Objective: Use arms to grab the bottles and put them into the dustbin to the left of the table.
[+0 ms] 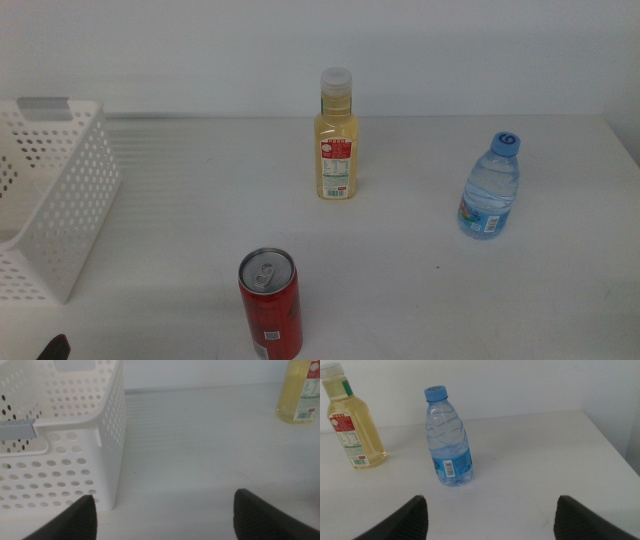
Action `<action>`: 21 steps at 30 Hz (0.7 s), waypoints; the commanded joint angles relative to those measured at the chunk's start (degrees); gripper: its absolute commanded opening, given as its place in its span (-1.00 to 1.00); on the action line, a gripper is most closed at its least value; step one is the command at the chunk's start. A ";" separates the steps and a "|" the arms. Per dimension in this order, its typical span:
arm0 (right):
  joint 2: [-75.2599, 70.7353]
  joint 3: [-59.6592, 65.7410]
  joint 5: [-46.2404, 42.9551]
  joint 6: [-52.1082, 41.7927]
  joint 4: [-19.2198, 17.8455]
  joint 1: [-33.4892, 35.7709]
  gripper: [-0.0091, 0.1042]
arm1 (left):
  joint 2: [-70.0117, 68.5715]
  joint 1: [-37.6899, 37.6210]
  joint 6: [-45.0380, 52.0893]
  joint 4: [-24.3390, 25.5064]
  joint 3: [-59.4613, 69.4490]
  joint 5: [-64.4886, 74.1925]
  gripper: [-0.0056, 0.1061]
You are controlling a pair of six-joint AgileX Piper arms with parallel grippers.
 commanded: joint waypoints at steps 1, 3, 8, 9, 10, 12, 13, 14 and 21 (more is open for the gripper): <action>-1.56 -0.50 -4.32 -0.74 -0.40 -0.30 0.32 | 0.87 -0.37 -0.62 -1.79 0.20 -5.44 0.69; -1.56 -0.50 -4.32 -0.74 -0.40 -0.30 0.32 | 3.06 -1.20 -0.62 -3.26 0.20 -7.34 0.69; -1.56 -0.50 -4.32 -0.74 -0.40 -0.30 0.32 | 11.99 -7.40 -0.68 -4.43 0.20 -15.24 0.69; -1.56 -0.50 -4.32 -0.74 -0.40 -0.30 0.32 | 14.12 -9.20 -0.93 -4.62 0.20 -17.26 0.69; -1.56 -0.50 -4.32 -0.74 -0.40 -0.30 0.32 | 16.32 -11.07 -1.36 -4.62 0.20 -19.44 0.69; -1.56 -0.50 -4.32 -0.74 -0.40 -0.30 0.32 | 20.29 -14.68 -1.54 -4.62 0.20 -23.91 0.69; -1.56 -0.50 -4.32 -0.74 -0.40 -0.30 0.32 | 22.50 -16.84 -1.54 -4.62 0.20 -26.62 0.69; -1.56 -0.50 -4.32 -0.74 -0.40 -0.30 0.32 | 24.72 -18.98 -1.54 -4.62 0.20 -29.46 0.69; -1.56 -0.50 -4.32 -0.74 -0.40 -0.30 0.32 | 38.50 -32.31 -1.49 -5.92 0.20 -47.82 0.69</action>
